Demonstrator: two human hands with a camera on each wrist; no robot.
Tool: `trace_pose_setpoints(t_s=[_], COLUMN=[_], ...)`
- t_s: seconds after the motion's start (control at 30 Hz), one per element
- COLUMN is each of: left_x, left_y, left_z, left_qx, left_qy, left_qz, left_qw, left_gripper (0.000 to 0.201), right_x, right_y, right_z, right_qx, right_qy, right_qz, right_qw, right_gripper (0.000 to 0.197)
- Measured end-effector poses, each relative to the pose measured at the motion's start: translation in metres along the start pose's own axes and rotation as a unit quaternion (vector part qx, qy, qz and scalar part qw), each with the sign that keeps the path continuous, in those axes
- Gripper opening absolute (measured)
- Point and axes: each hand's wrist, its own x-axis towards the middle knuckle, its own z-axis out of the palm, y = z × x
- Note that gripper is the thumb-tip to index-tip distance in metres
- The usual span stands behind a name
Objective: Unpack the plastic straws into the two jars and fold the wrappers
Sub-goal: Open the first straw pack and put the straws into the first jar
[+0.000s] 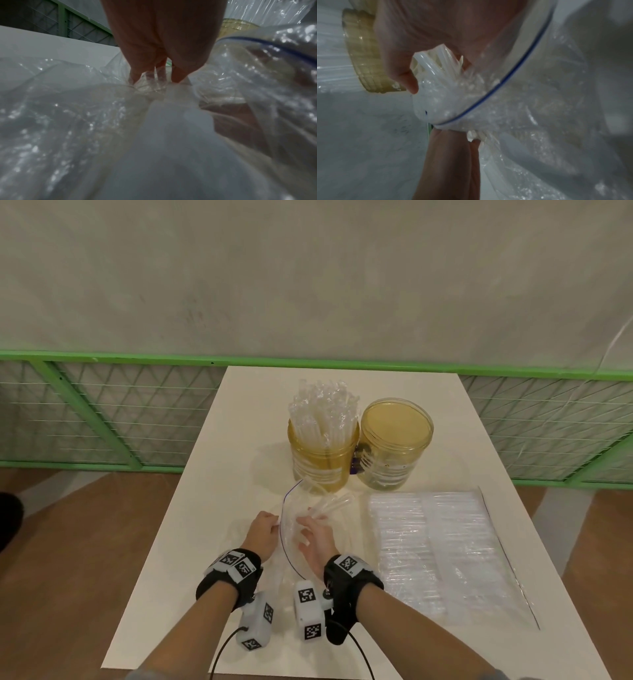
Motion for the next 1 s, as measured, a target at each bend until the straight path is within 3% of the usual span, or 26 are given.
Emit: trace_pose_setpoints(t_s=[0.17, 0.37, 0.43, 0.53, 0.67, 0.73, 0.8, 0.87, 1.0], left_x=[-0.001, 0.005, 0.006, 0.008, 0.006, 0.003, -0.004, -0.013, -0.017], left_y=[0.004, 0.006, 0.003, -0.011, -0.016, -0.002, 0.017, 0.034, 0.042], left_z=[0.001, 0.001, 0.001, -0.007, -0.016, -0.017, -0.015, -0.013, 0.005], left_qx=[0.005, -0.011, -0.024, -0.032, -0.025, 0.001, 0.034, 0.01, 0.036], left_qy=[-0.008, 0.002, 0.004, 0.037, 0.094, 0.114, 0.141, 0.107, -0.047], left_qz=[0.004, -0.014, -0.036, -0.073, 0.008, 0.012, 0.011, 0.009, -0.043], left_qw=[1.0, 1.0, 0.999, 0.996, 0.995, 0.993, 0.989, 0.994, 0.997], left_gripper=[0.033, 0.032, 0.033, 0.033, 0.042, 0.053, 0.051, 0.045, 0.066], right_x=[0.002, 0.003, -0.001, -0.001, -0.002, -0.002, 0.0, -0.001, -0.008], right_y=[-0.006, -0.01, -0.013, -0.023, -0.043, -0.047, -0.044, -0.04, -0.043], right_z=[0.001, -0.005, -0.009, -0.026, -0.046, -0.045, -0.038, -0.029, -0.018], right_qx=[-0.059, -0.034, -0.031, 0.002, 0.024, -0.017, -0.061, -0.115, -0.144], right_qy=[0.067, 0.072, 0.073, 0.12, 0.195, 0.201, 0.197, 0.184, 0.157], right_qz=[-0.01, -0.027, -0.037, -0.077, -0.154, -0.188, -0.21, -0.218, -0.234], right_qw=[0.996, 0.996, 0.996, 0.99, 0.968, 0.961, 0.956, 0.951, 0.949], right_gripper=[0.028, 0.021, 0.011, 0.008, 0.013, 0.004, 0.011, 0.016, 0.018])
